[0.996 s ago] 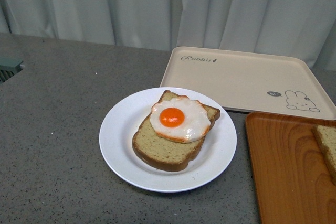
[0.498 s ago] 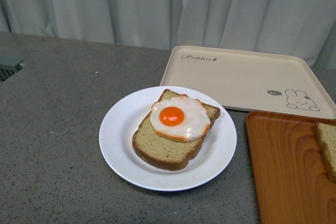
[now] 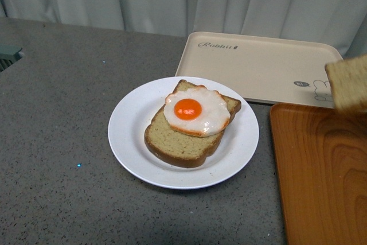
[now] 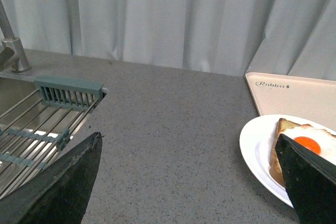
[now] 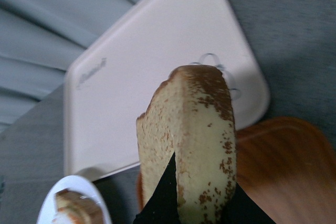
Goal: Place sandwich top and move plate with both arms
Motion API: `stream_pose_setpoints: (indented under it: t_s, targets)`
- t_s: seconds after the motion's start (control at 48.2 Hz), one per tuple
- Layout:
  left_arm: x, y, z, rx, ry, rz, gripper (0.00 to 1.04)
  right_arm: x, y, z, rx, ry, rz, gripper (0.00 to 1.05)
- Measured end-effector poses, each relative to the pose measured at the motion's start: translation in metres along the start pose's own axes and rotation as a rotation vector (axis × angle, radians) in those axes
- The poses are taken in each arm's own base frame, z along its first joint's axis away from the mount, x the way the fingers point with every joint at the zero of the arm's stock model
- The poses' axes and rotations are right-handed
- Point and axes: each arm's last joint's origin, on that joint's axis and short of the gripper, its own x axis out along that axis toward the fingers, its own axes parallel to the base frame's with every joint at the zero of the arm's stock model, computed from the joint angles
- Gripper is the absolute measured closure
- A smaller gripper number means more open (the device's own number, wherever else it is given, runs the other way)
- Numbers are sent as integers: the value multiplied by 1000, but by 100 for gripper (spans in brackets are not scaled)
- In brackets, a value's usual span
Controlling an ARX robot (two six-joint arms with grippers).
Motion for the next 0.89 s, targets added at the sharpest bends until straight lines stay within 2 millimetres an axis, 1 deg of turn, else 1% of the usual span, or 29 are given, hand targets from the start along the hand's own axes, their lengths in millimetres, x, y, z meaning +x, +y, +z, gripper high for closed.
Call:
stream_pose_setpoints:
  t_s: [0.083,0.124,0.228,0.311,0.394,0.56,0.726,0.892]
  targets:
    - [0,0,0,0,0,0,6,-1,20,-4,-24,-7,61,101]
    - [0,0,0,0,0,0,6,-1,35,-9,-41,-4,106,101]
    - [0,0,0,0,0,0,6,6,69,-31,-80,29,201,101]
    - [0,0,0,0,0,0,6,15,87,-52,-107,65,242,101]
    - [0,0,0,0,0,0,6,25,98,-73,-118,104,261,101]
    - [0,0,0,0,0,0,6,41,114,-112,-136,183,274,101]
    - [0,0,0,0,0,0,6,48,130,-125,-153,202,303,101]
    - [0,0,0,0,0,0,6,49,143,-128,-163,202,332,101]
